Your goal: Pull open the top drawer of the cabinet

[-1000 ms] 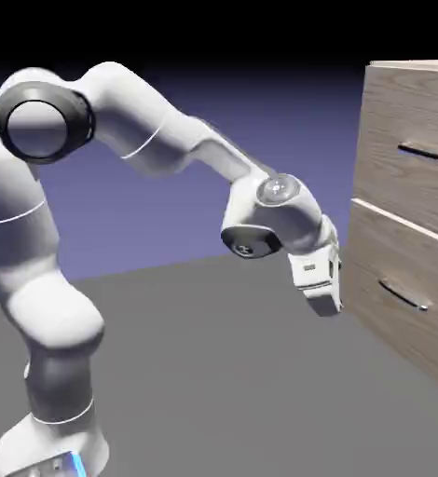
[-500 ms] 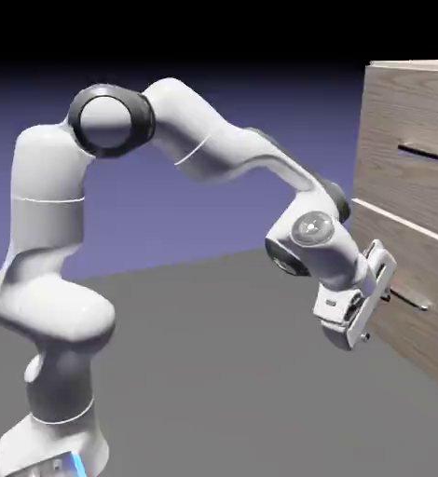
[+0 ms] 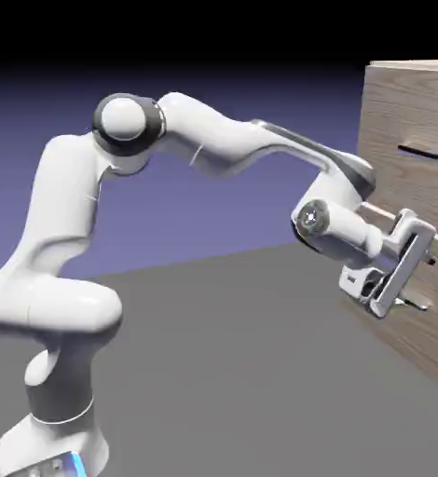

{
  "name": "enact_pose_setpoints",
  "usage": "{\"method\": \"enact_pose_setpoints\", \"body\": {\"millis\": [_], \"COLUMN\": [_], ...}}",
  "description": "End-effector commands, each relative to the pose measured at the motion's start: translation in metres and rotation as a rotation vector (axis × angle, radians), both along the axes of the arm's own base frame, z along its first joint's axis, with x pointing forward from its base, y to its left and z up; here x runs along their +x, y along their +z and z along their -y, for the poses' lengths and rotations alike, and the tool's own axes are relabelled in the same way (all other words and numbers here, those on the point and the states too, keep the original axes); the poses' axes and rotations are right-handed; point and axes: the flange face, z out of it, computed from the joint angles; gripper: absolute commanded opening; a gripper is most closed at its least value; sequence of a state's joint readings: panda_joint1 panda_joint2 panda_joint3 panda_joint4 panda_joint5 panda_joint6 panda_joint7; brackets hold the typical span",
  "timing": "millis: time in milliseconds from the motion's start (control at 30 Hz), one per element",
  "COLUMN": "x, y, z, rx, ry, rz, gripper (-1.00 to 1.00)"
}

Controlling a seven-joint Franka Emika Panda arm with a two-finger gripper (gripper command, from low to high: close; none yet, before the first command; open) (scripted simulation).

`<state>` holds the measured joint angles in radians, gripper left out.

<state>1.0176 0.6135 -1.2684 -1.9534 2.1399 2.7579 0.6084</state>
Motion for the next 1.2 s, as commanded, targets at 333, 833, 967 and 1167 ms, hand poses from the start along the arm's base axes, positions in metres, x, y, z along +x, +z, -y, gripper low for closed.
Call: {"method": "enact_pose_setpoints", "body": {"millis": [333,833,967,1167], "x": [0.038,0.067,0.033,-0.024], "y": [0.111,0.126,0.126,0.126], "z": [-0.112,-0.133,-0.133,-0.133], "rx": [0.038,0.046,0.046,0.046], "ry": [0.064,0.088,0.088,0.088], "rz": [0.431,0.485,0.485,0.485], "gripper": [0.0,-1.0,-1.0,-1.0]}}
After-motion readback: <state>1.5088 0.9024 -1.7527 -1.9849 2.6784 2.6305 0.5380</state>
